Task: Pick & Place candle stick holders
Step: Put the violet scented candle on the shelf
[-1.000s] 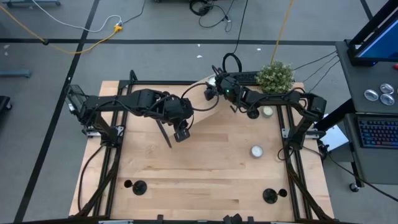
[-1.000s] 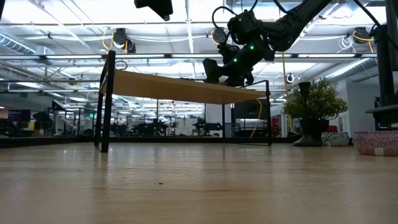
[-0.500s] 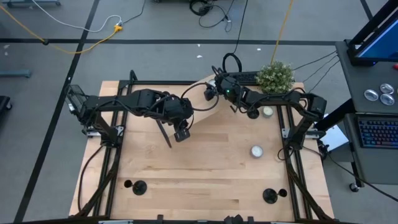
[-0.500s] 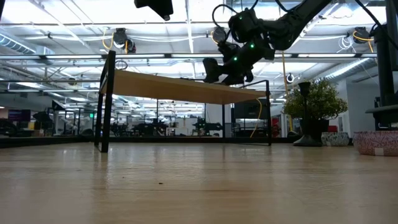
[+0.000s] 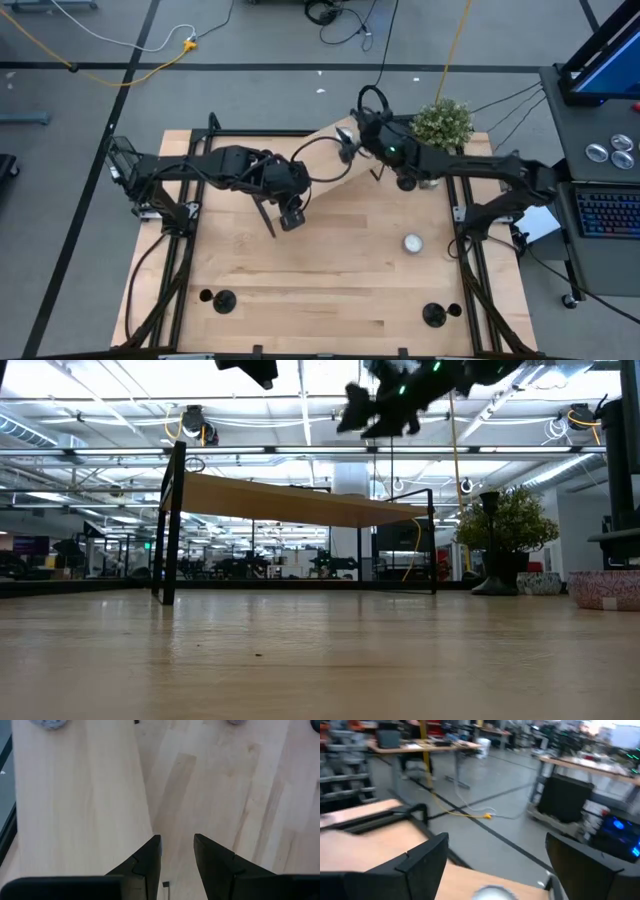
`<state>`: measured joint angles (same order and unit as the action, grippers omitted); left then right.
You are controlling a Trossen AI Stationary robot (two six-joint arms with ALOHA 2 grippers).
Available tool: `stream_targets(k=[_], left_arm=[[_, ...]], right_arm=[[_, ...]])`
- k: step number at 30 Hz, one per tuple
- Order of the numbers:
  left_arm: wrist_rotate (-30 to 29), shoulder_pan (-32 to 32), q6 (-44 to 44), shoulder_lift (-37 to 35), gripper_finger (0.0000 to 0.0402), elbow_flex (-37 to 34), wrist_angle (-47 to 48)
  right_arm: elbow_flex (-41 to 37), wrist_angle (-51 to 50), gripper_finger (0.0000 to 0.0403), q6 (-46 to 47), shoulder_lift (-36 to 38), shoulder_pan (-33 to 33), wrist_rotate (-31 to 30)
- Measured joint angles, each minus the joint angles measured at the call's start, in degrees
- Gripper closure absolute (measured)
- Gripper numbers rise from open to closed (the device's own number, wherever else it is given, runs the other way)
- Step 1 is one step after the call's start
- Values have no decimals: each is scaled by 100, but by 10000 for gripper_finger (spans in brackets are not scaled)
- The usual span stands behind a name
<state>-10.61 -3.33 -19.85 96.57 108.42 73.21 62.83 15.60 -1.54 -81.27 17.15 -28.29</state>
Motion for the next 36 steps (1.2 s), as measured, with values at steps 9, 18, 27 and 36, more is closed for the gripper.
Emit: stream_targets(k=[9,18,27,36], left_arm=[[-222,-251,455,0,279,0,-54],[145,-282,550,-553,279,-1245,-1688],[-82,-551,-113,-2303,279,-3259,-3443],[-977,-1259,-169,-4063,279,-4682,-4379]], right_arm=[[9,-2798,100,520,1408,-1592,-3],[9,-5128,117,2579,1911,-2730,0],[7,-6647,117,4226,1910,-3115,952],[7,-8417,119,5806,1910,-3113,1731]])
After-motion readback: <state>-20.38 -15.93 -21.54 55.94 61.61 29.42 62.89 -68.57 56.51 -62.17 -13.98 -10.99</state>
